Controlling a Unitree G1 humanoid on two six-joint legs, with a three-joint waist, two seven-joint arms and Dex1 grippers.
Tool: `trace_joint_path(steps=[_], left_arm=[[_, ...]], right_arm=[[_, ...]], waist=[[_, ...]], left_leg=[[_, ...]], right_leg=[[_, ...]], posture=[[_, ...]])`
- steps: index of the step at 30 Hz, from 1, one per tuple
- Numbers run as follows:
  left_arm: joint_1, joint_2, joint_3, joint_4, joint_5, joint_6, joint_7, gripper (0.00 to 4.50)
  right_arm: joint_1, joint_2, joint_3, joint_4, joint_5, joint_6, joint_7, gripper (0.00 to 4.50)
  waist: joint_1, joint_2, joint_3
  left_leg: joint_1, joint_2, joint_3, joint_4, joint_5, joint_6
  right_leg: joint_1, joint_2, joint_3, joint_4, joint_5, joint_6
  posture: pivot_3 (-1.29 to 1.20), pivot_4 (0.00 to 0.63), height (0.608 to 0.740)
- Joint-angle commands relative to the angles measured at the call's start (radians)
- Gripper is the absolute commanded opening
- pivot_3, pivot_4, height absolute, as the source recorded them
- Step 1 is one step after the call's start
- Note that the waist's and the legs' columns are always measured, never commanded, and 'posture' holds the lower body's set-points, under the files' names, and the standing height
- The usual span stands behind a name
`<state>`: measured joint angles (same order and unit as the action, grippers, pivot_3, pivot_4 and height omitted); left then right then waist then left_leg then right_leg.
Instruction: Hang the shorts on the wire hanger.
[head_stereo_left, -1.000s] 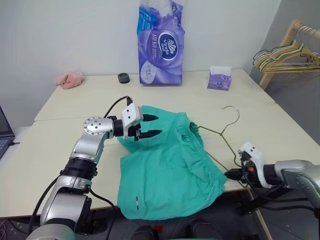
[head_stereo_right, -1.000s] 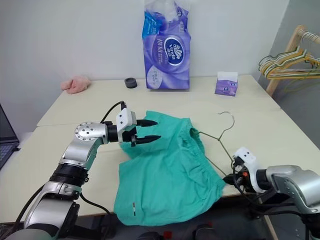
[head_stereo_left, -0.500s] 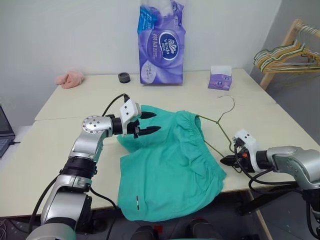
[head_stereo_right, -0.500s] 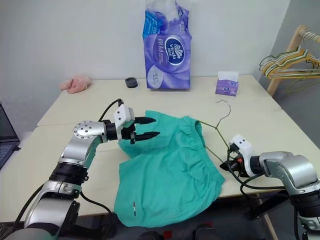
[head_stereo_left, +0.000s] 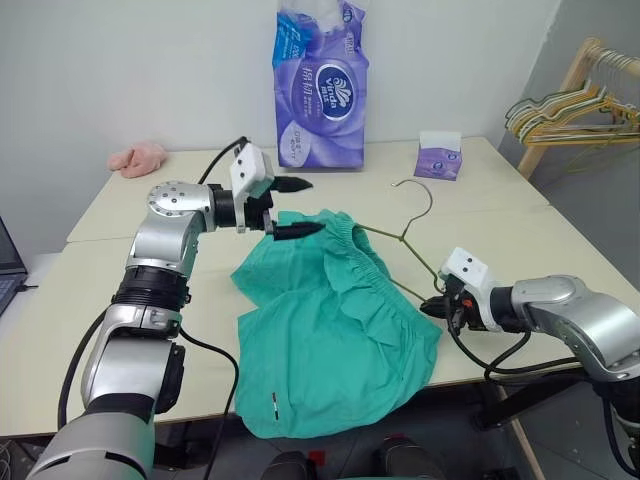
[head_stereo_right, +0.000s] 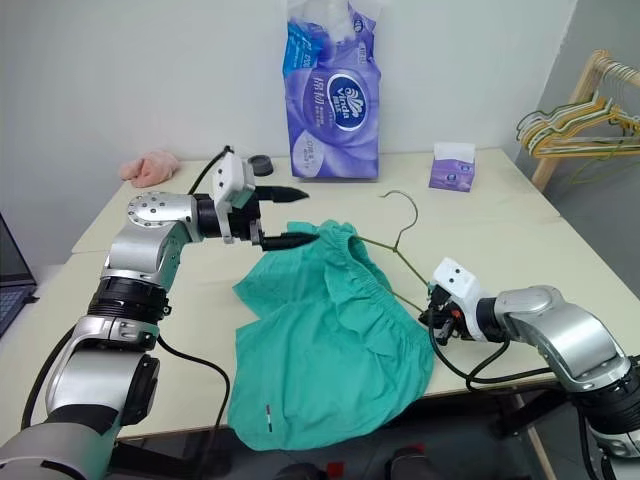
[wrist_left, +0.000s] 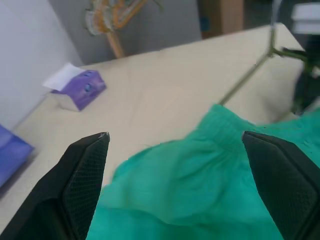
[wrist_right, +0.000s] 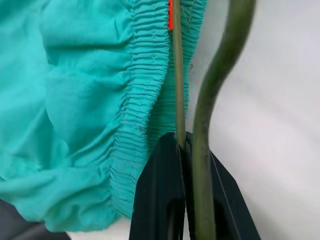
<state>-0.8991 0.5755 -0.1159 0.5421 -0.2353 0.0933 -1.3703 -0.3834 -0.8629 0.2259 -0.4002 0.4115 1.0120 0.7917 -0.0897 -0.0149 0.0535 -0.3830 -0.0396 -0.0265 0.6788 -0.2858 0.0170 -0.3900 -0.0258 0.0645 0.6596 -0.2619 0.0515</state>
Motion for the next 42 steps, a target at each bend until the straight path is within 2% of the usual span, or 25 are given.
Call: trace_joint_path(steps=[1, 4, 9, 16, 24, 25, 28, 39, 42], left_arm=[[-0.053, 0.029, -0.042, 0.015, 0.038, -0.058, -0.109, 4.49], [-0.085, 0.021, -0.081, 0.078, 0.094, -0.164, -0.141, 4.49], [-0.102, -0.018, -0.092, 0.144, 0.118, -0.219, -0.162, 4.49], [-0.042, -0.022, -0.154, 0.110, 0.117, -0.215, -0.240, 4.49], [-0.026, -0.033, -0.214, 0.130, 0.109, -0.237, -0.244, 4.49], [-0.026, -0.043, -0.208, 0.137, 0.111, -0.235, -0.244, 4.10], [-0.025, -0.063, -0.192, 0.148, 0.108, -0.215, -0.244, 3.31], [0.014, -0.063, -0.191, 0.125, 0.105, -0.200, -0.244, 0.03], [0.023, -0.060, -0.188, 0.124, 0.118, -0.211, -0.244, 0.01]], right_arm=[[-0.026, -0.026, 0.016, -0.056, -0.029, -0.053, 0.028, 0.00], [-0.021, -0.052, 0.046, -0.086, -0.058, -0.089, 0.051, 0.00], [-0.018, -0.050, 0.069, -0.118, -0.083, -0.105, 0.055, 0.00], [-0.018, -0.060, 0.079, -0.150, -0.107, -0.117, 0.076, 0.00], [-0.025, -0.066, 0.077, -0.171, -0.122, -0.133, 0.099, 0.00], [-0.028, -0.068, 0.078, -0.175, -0.126, -0.137, 0.102, 0.00], [-0.031, -0.069, 0.079, -0.183, -0.131, -0.142, 0.108, 0.00], [-0.019, -0.086, 0.098, -0.201, -0.187, -0.230, 0.144, 0.00], [0.001, -0.123, 0.117, -0.181, -0.248, -0.311, 0.160, 0.00]], waist=[[0.000, 0.000, 0.000], [0.000, 0.000, 0.000], [0.000, 0.000, 0.000], [-0.004, 0.000, 0.000], [-0.011, 0.000, 0.000], [-0.011, 0.000, 0.000], [-0.012, 0.000, 0.000], [-0.024, 0.000, 0.000], [-0.023, 0.000, 0.000]], left_leg=[[0.000, 0.000, 0.000, 0.000, 0.000, 0.000], [0.000, 0.000, 0.000, 0.000, 0.000, 0.000], [0.000, 0.000, 0.000, 0.000, 0.000, 0.000], [0.000, 0.000, 0.000, 0.000, 0.000, 0.000], [-0.001, 0.000, 0.000, 0.001, 0.000, 0.000], [-0.001, 0.000, 0.000, 0.001, 0.000, 0.000], [-0.001, 0.000, 0.000, 0.001, 0.000, 0.000], [-0.001, 0.000, 0.000, 0.001, 0.000, 0.000], [-0.001, 0.000, 0.000, 0.001, 0.000, 0.000]], right_leg=[[0.000, 0.000, 0.000, 0.000, 0.000, 0.000], [0.000, 0.000, 0.000, 0.000, 0.000, 0.000], [0.000, 0.000, 0.000, -0.001, 0.000, 0.000], [0.000, 0.000, 0.000, 0.000, 0.000, 0.000], [0.000, 0.000, 0.000, 0.000, 0.000, 0.000], [0.000, 0.000, 0.000, 0.000, 0.000, 0.000], [0.000, 0.000, 0.000, 0.000, 0.000, 0.000], [0.000, 0.000, 0.000, 0.000, 0.000, 0.000], [0.000, 0.000, 0.000, 0.000, 0.000, 0.000]], posture=[[-0.15, 0.013, 0.740], [-0.15, 0.012, 0.740], [-0.16, 0.011, 0.740], [-0.17, 0.010, 0.740], [-0.18, 0.008, 0.740], [-0.18, 0.008, 0.740], [-0.18, 0.007, 0.740], [-0.19, 0.011, 0.740], [-0.19, 0.012, 0.740]])
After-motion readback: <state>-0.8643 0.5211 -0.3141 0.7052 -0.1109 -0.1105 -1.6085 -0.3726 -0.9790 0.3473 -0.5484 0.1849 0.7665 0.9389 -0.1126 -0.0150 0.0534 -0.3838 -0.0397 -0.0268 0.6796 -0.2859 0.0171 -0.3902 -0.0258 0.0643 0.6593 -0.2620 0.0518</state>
